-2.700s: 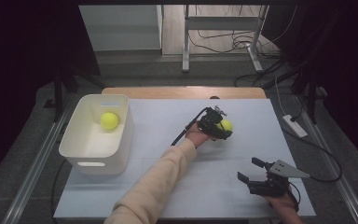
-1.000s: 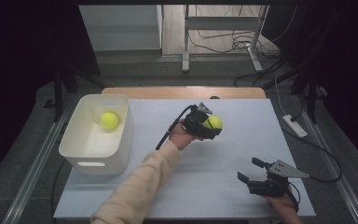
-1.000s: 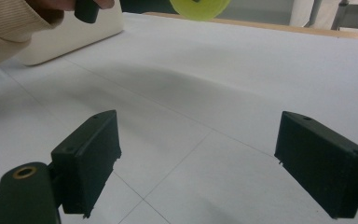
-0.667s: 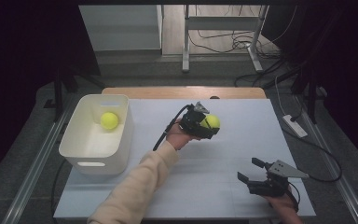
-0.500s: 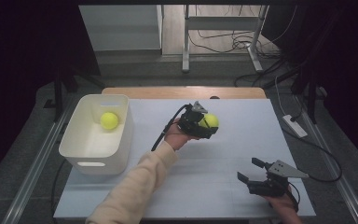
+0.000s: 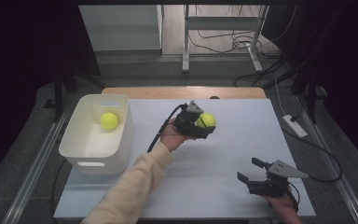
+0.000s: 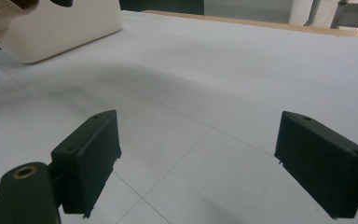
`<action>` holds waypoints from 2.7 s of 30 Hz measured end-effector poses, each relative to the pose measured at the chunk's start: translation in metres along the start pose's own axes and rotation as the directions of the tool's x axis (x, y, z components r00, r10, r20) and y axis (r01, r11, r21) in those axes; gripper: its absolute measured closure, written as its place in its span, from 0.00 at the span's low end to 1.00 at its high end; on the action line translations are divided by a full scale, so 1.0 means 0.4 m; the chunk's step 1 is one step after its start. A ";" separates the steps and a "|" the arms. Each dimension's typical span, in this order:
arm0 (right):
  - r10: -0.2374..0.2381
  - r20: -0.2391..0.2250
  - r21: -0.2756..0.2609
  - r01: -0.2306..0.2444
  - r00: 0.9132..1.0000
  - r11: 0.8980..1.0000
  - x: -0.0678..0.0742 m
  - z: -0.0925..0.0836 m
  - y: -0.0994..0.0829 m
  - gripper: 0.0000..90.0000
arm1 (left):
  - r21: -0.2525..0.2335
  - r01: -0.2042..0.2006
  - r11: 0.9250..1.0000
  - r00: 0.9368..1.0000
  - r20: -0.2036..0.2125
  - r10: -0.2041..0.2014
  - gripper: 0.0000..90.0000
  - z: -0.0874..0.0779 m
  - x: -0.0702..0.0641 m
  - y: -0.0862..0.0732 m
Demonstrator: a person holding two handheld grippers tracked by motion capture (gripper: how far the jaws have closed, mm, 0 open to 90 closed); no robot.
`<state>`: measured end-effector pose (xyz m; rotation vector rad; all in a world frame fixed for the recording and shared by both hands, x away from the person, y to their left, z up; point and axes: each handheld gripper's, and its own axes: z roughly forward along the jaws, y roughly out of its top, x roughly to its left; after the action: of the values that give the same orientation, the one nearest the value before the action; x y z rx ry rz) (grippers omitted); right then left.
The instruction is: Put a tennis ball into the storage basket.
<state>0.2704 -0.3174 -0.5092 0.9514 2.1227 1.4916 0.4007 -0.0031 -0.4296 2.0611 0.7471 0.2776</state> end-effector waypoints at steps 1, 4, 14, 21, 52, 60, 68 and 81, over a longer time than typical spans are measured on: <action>-0.002 0.001 0.001 0.002 1.000 1.000 0.000 0.000 0.000 0.16 | -0.002 0.000 1.000 1.000 0.000 0.000 0.30 -0.002 0.000 -0.001; -0.002 0.005 0.004 0.002 1.000 1.000 0.000 0.001 0.000 0.16 | -0.011 0.001 1.000 1.000 -0.005 -0.001 0.30 -0.012 0.000 -0.002; -0.003 0.005 0.003 0.003 1.000 1.000 -0.001 0.001 0.000 0.16 | -0.028 0.006 1.000 1.000 -0.021 -0.007 0.30 -0.038 0.007 -0.013; -0.004 0.006 0.003 0.004 1.000 1.000 -0.001 0.002 0.000 0.16 | -0.045 0.004 0.999 0.999 -0.034 -0.005 0.30 -0.064 0.009 -0.019; -0.002 0.010 0.006 0.002 1.000 1.000 0.000 0.003 -0.001 0.16 | -0.097 0.013 0.995 0.996 -0.089 -0.021 0.30 -0.165 0.034 -0.050; -0.001 0.010 0.006 0.001 1.000 1.000 0.000 0.003 -0.001 0.16 | -0.106 0.013 0.994 0.994 -0.108 -0.025 0.30 -0.195 0.038 -0.059; -0.002 0.011 0.004 0.002 1.000 1.000 0.000 0.003 -0.001 0.16 | -0.121 0.020 0.992 0.992 -0.121 -0.034 0.30 -0.222 0.042 -0.065; -0.002 0.012 0.007 0.002 1.000 1.000 0.000 0.003 -0.001 0.16 | -0.148 0.035 0.988 0.990 -0.130 -0.054 0.30 -0.263 0.052 -0.070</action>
<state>0.2711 -0.3166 -0.5101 0.9584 2.1212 1.4746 0.3575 0.0928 -0.3941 1.8999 0.8287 0.4358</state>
